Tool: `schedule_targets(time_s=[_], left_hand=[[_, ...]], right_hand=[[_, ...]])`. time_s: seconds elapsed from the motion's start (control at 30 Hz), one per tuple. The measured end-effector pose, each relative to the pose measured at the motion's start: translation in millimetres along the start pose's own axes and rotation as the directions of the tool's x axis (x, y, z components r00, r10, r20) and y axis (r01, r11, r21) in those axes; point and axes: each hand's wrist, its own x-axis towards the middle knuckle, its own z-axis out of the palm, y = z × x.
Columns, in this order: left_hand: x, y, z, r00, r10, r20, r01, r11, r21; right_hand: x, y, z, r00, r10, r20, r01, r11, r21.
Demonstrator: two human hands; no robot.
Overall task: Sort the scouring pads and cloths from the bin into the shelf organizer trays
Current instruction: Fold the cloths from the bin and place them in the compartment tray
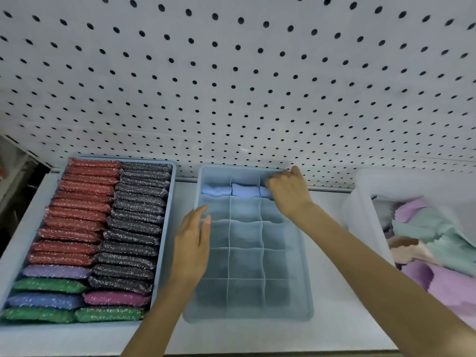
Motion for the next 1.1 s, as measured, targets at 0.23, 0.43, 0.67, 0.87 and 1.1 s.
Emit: schedule_targets(time_s=[0.23,0.43,0.67,0.87,1.1], left_hand=[[1,-1,1,1.000,-0.026,0.005,0.026,0.999,-0.028],[2,-1,0,1.000,-0.030,-0.009,0.030,0.999,-0.043],[2,-1,0,0.999,-0.048,0.011,0.049,0.998,-0.042],[-7,15,-10,0.997,0.003,0.072,-0.006,0.999,0.053],[-27,99,27,0.960,0.244,0.135,-0.244,0.970,-0.015]], right_hand=[[8,13,4,0.991,-0.082,0.103,0.068,0.989,0.134],[9,13,7,0.935,-0.147,0.324,0.000,0.911,0.413],[11,12,-17,0.907,-0.133,0.399,-0.056,0.901,0.429],[-42,48,-38,0.992,0.049,0.113,-0.118,0.654,0.747],[-171,116,5,0.914,0.398,0.078,-0.230,0.350,0.908]])
